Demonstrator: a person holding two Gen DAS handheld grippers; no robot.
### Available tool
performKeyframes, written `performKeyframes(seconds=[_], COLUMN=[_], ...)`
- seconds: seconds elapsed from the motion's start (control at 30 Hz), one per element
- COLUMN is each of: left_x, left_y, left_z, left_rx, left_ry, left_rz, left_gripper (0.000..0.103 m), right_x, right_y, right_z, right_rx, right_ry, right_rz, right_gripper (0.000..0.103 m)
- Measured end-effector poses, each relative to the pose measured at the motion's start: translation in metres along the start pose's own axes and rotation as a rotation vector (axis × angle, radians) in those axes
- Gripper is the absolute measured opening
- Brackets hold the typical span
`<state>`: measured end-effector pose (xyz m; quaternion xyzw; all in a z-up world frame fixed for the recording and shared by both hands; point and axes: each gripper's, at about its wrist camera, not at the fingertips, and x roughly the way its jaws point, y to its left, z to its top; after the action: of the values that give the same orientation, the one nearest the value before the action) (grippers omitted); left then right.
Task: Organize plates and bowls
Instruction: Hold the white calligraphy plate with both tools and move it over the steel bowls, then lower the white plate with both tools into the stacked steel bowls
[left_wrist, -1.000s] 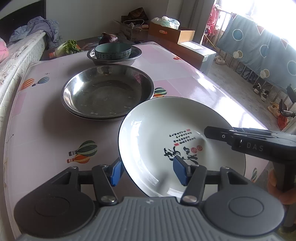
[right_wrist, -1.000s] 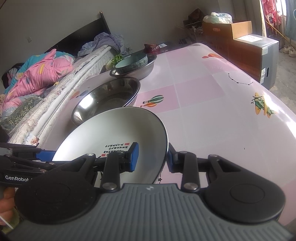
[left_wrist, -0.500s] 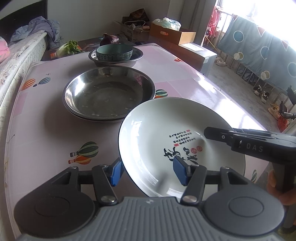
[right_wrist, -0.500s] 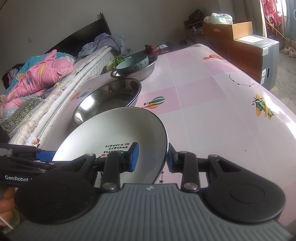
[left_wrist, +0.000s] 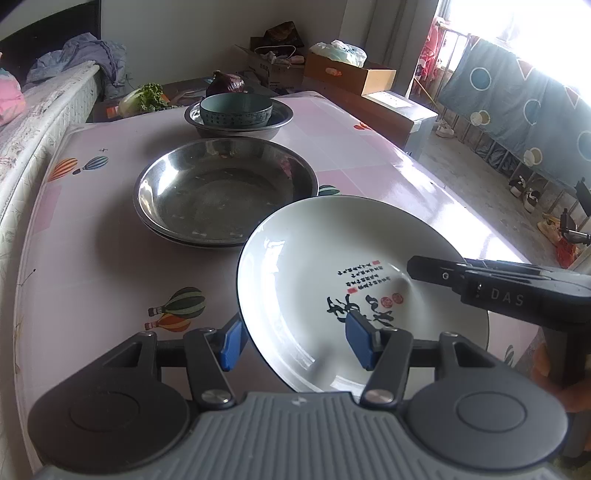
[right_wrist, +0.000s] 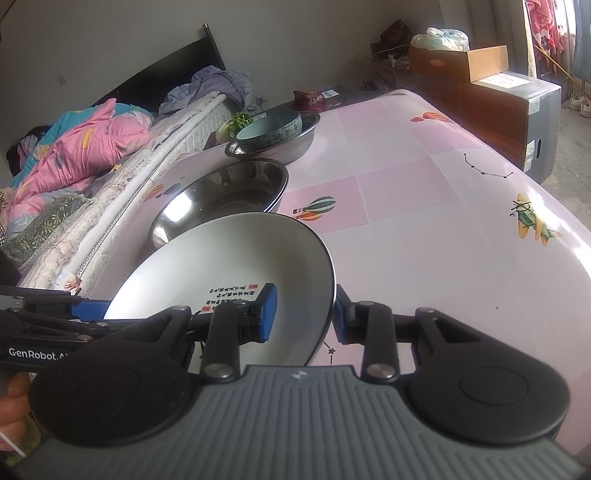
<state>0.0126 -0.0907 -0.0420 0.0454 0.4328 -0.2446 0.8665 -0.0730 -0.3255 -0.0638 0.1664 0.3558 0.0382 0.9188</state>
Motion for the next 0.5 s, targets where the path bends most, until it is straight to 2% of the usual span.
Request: performKeyframes(seconds=[0.5], left_x=[-0.0092], left_y=[0.0074], left_z=[0.0021], left_rx=[-0.026], left_ry=[-0.022], left_rz=[0.009], left_gripper=[0.058], right_x=[0.004], right_y=[0.011], right_z=[0.0092], right_rx=[-0.01], right_ry=[-0.005], right_rz=[0.016], right_gripper=[0.031])
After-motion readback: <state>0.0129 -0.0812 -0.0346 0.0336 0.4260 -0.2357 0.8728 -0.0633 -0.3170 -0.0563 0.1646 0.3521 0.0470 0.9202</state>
